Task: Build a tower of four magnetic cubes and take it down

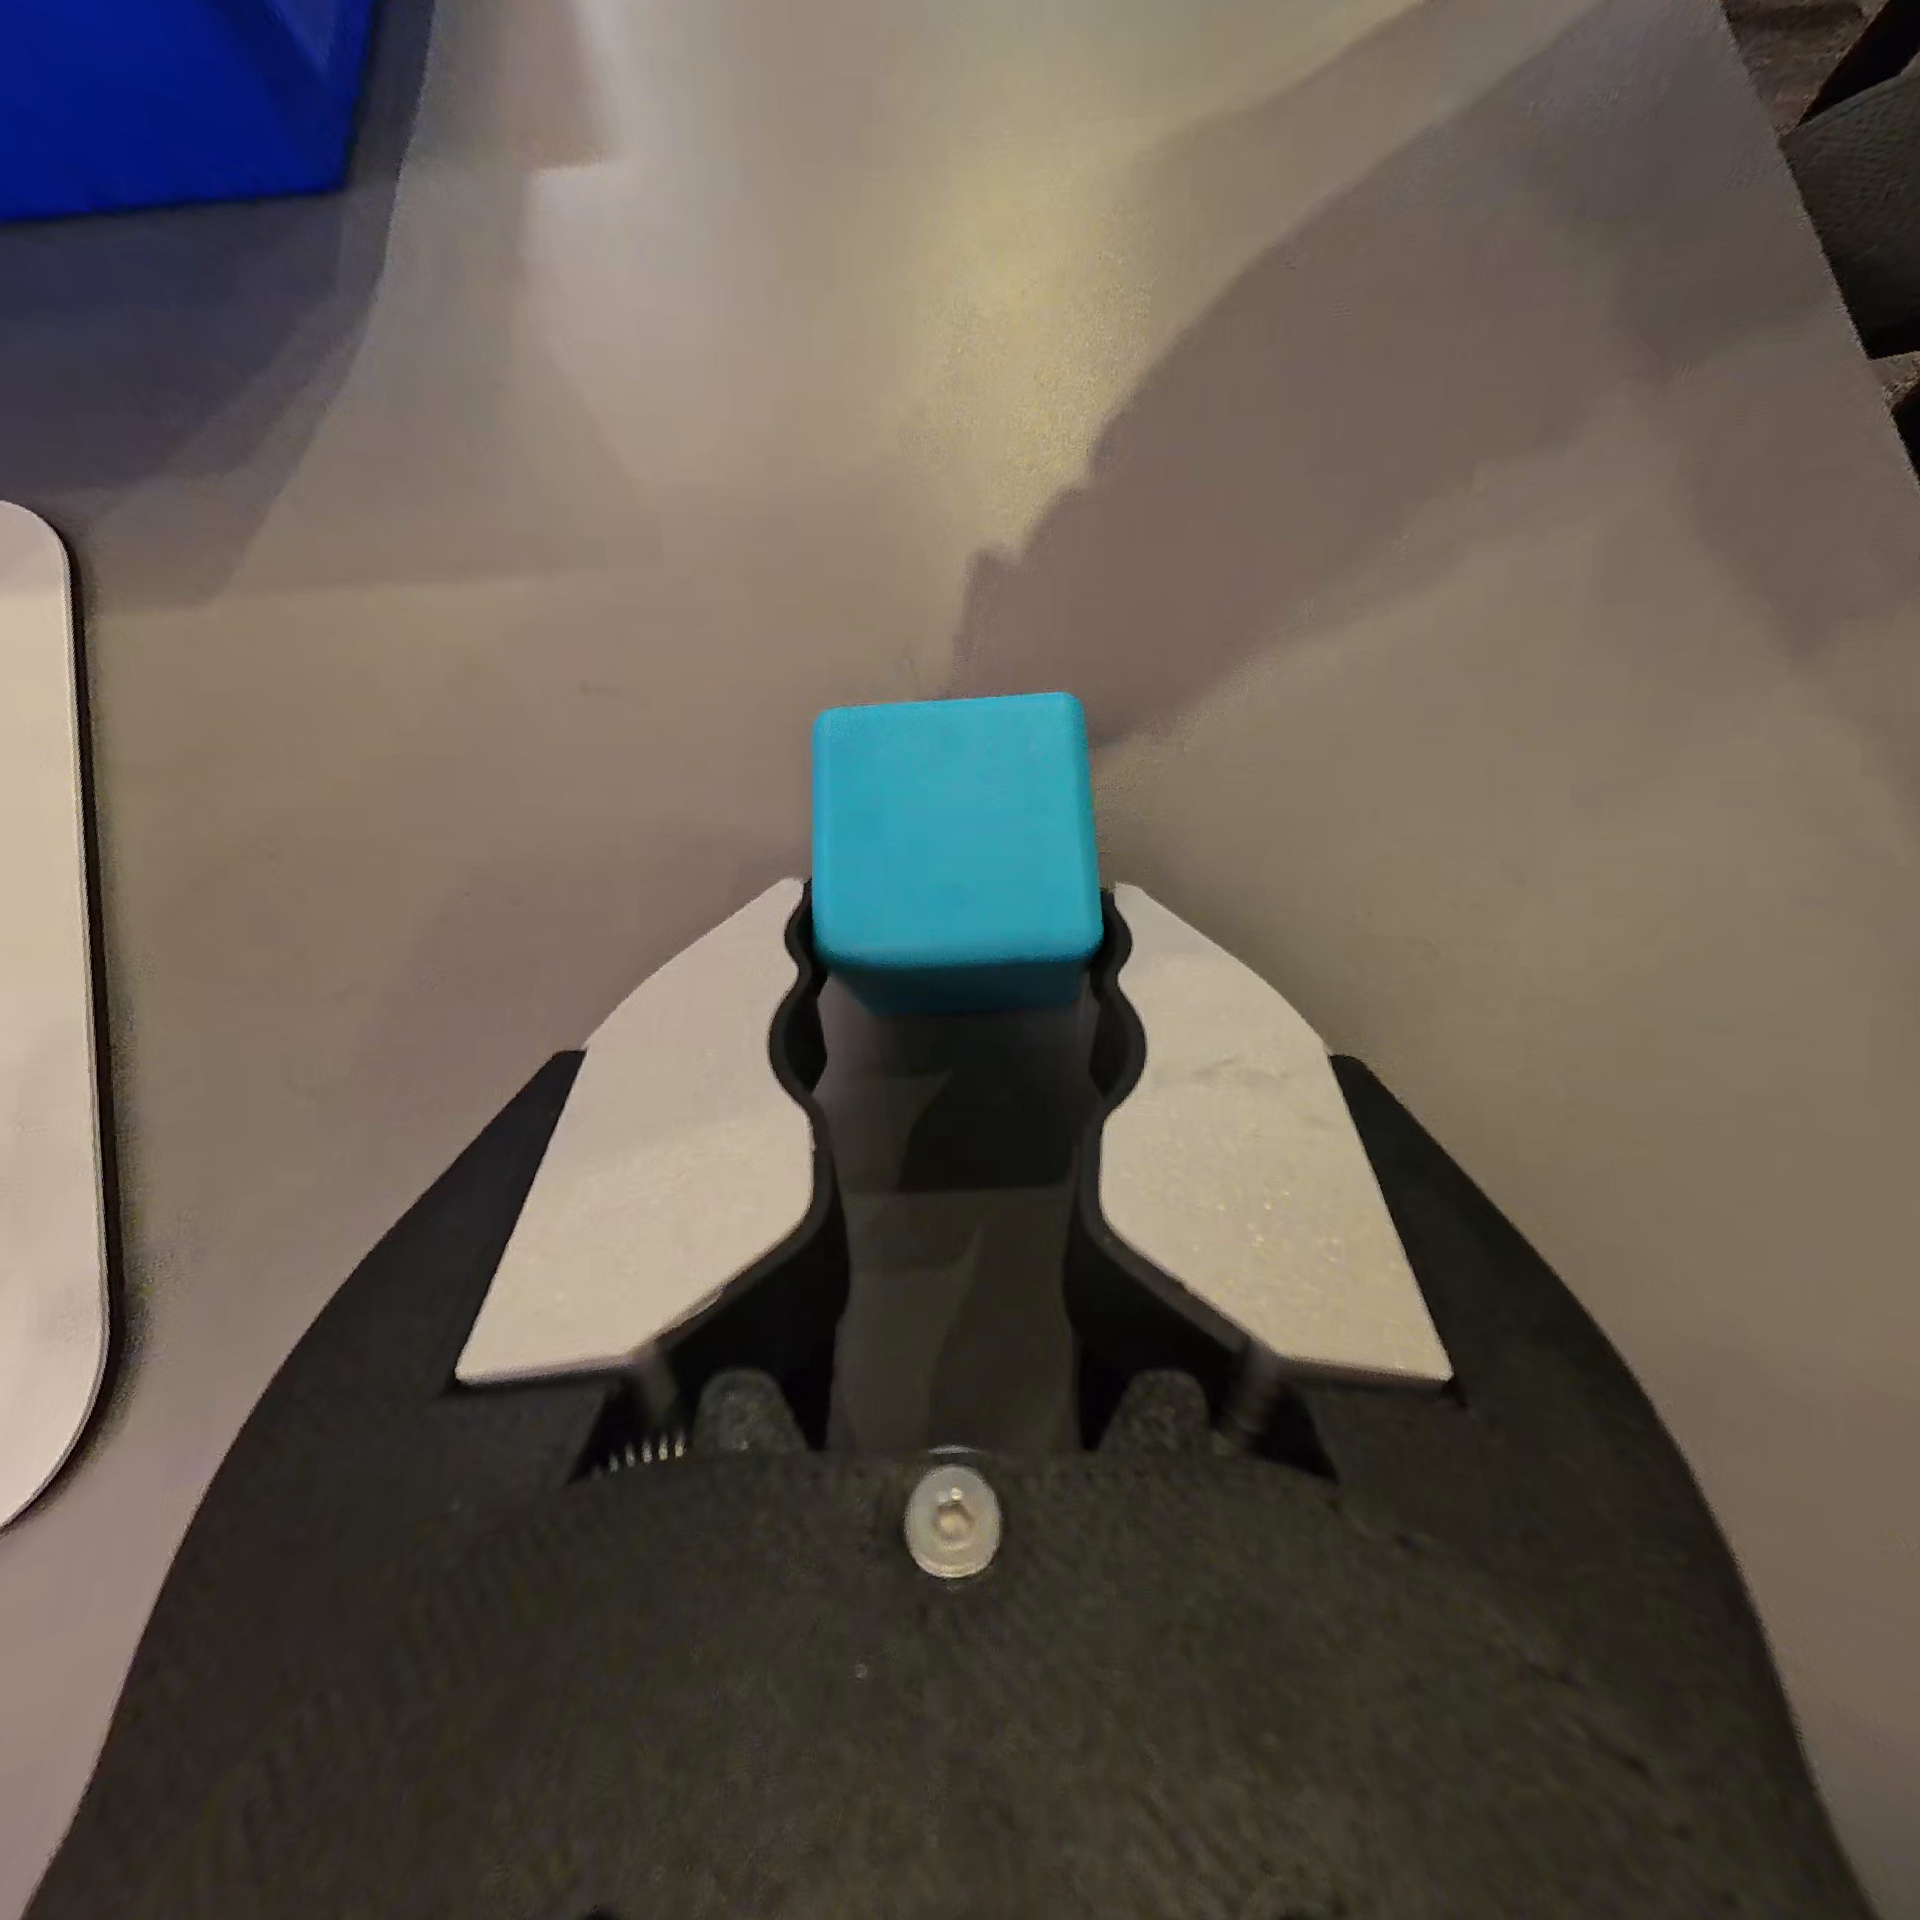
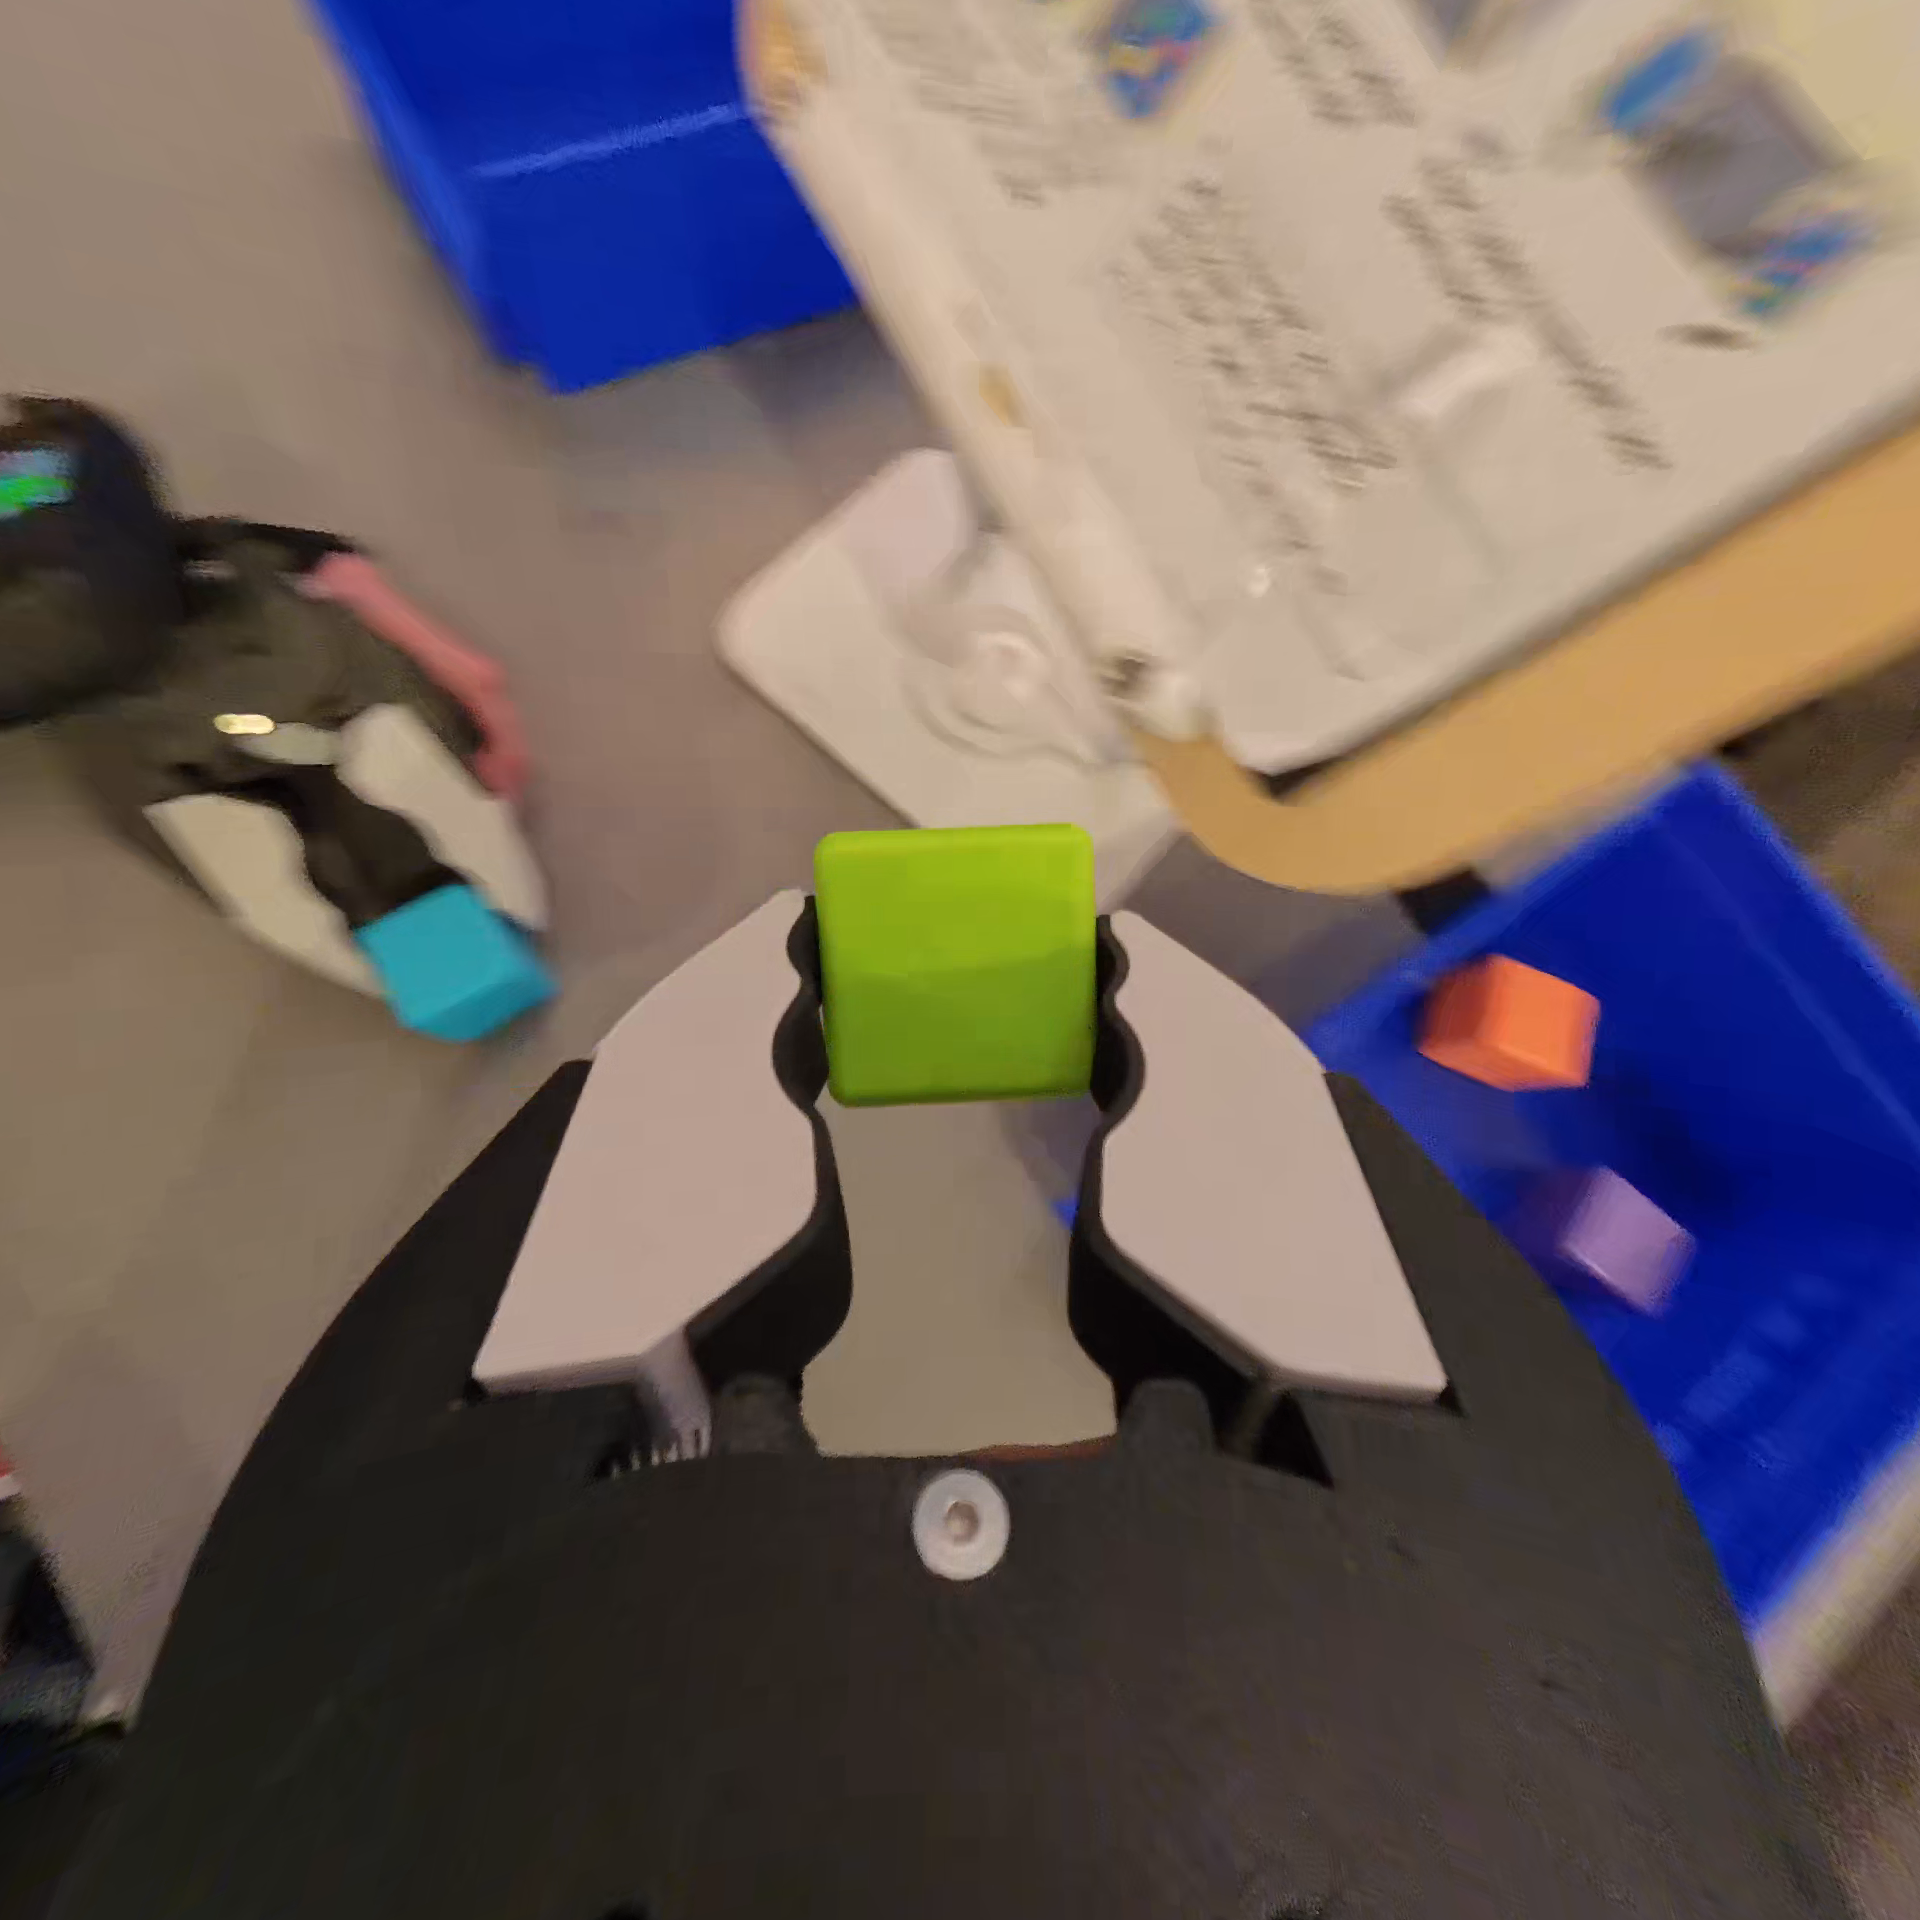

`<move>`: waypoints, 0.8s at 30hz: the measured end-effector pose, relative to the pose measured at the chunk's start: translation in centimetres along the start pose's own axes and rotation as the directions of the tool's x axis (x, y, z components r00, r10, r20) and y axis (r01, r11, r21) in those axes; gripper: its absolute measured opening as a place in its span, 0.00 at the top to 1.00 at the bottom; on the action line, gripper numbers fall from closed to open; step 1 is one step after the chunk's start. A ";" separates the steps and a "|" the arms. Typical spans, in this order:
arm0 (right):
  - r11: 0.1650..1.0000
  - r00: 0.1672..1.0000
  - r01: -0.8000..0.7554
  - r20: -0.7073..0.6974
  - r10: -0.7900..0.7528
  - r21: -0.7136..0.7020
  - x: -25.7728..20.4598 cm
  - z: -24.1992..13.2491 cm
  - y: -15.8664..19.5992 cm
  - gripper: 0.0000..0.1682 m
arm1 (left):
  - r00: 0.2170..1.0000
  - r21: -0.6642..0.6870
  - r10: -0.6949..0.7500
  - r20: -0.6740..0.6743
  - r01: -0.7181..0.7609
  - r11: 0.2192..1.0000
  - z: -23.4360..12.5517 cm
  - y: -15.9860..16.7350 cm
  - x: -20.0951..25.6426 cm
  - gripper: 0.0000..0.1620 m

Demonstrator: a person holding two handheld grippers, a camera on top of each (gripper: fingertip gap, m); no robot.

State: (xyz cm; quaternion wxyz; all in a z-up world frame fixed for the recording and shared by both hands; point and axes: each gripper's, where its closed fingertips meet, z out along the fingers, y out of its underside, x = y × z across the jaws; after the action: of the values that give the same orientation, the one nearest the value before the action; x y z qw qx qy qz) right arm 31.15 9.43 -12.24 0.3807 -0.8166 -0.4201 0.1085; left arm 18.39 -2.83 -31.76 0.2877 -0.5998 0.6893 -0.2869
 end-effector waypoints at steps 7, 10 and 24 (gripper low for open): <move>0.984 0.975 -0.139 -0.191 0.116 -0.114 9.9 0.1 4.8 0.70 | 1.000 0.000 0.001 -0.001 -0.001 1.000 0.0 0.0 0.0 0.70; 0.969 0.963 -0.200 -0.212 0.167 -0.146 11.6 1.4 7.3 0.70 | 1.000 0.000 0.001 -0.001 -0.001 1.000 0.0 0.0 0.0 0.70; 0.896 0.959 -0.267 -0.187 0.211 -0.356 12.4 9.4 15.5 0.70 | 1.000 0.000 0.002 -0.003 -0.002 1.000 0.0 0.1 0.0 0.70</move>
State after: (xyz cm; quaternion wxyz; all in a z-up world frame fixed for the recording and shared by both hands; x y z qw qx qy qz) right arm 43.53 18.45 -27.94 0.2295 -0.9256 -0.3006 0.0126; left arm 18.31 -2.84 -31.85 0.2869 -0.5989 0.6902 -0.2874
